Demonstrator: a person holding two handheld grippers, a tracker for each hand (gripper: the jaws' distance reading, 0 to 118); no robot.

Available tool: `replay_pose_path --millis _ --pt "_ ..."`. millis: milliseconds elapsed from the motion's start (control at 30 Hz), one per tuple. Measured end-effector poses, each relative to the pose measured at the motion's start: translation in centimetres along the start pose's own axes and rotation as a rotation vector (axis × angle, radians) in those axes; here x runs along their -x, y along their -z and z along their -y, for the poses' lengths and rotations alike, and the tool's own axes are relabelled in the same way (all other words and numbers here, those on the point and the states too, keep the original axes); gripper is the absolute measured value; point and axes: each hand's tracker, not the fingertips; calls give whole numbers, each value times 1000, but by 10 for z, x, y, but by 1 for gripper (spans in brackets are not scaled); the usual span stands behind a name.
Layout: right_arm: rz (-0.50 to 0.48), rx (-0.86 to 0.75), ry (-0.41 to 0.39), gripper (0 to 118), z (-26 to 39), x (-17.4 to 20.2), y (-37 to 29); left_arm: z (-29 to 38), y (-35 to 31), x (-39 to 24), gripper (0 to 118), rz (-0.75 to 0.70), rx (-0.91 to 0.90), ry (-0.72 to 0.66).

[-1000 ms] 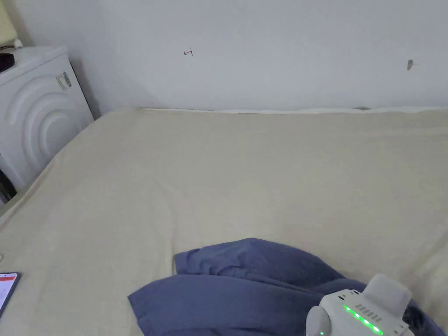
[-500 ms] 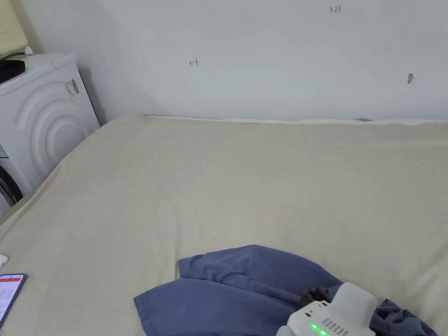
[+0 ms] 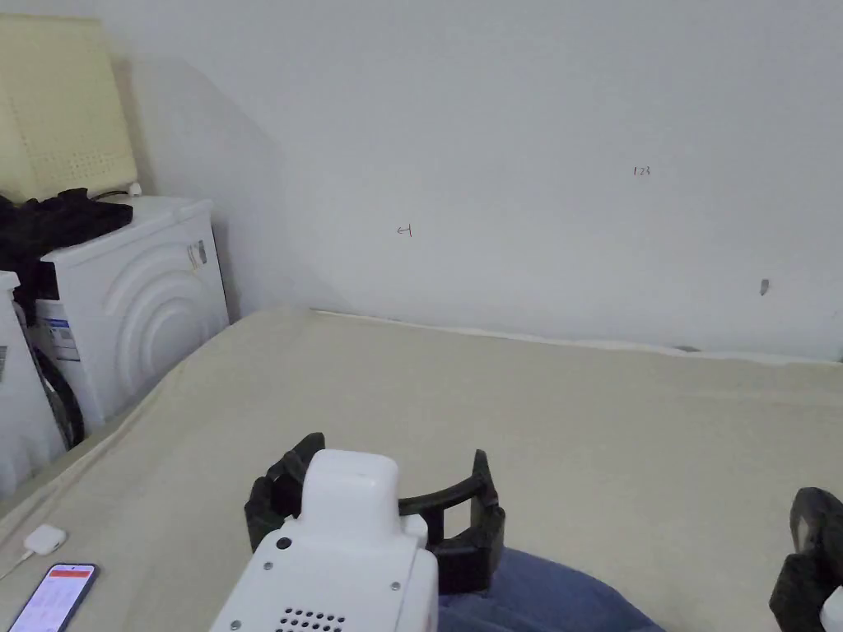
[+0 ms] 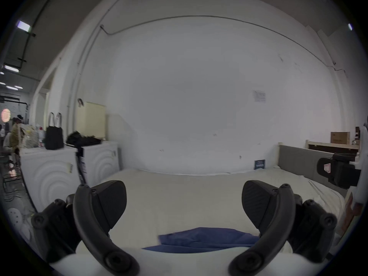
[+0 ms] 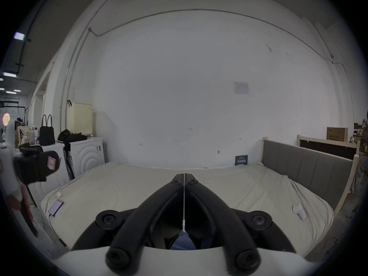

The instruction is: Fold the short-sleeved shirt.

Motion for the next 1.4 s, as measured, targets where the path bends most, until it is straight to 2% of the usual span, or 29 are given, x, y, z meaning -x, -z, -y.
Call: replay_pose_path --millis 33,67,100,167,300,700,867,967,1000,1033,1067,1100,1133,1233,1367,1400 --pt "-3 -1 -2 0 -3 4 -3 -3 -7 8 96 -12 -1 8" --pt "-9 -9 -1 0 -5 7 -6 -4 -12 13 59 -4 -3 13" --pt "-15 -18 2 0 -5 9 -9 -5 -19 19 0 -15 -11 27" --pt "-21 -24 4 0 -7 13 -14 -5 -29 28 0 -102 -5 7" --pt "-28 -40 -16 0 -11 19 -23 -5 -27 49 0 -94 -2 9" --pt "-7 -14 -17 0 -7 15 -17 5 -20 41 0 -93 20 18" --pt "-3 -1 -9 0 -2 12 -12 22 3 49 0 -100 77 9" --pt "-2 13 -18 0 2 13 -7 41 25 61 5 -77 171 -15" --pt "0 18 -20 0 4 13 -4 52 35 67 14 -55 208 -40" --pt "0 26 -20 0 6 13 -1 61 46 74 33 -5 266 -72" --pt "-1 33 -18 0 9 12 2 70 55 81 62 39 312 -104" --pt "-4 42 -18 0 12 12 5 81 66 87 100 59 359 -137" --pt "-6 56 -21 0 14 13 9 95 79 95 117 68 414 -163" --pt "-10 81 -30 0 24 15 18 134 107 113 118 101 516 -206" --pt "-17 120 -35 0 38 16 32 200 147 130 118 15 657 -87" --pt "-18 128 -35 0 41 17 35 200 146 132 118 2 691 -78"
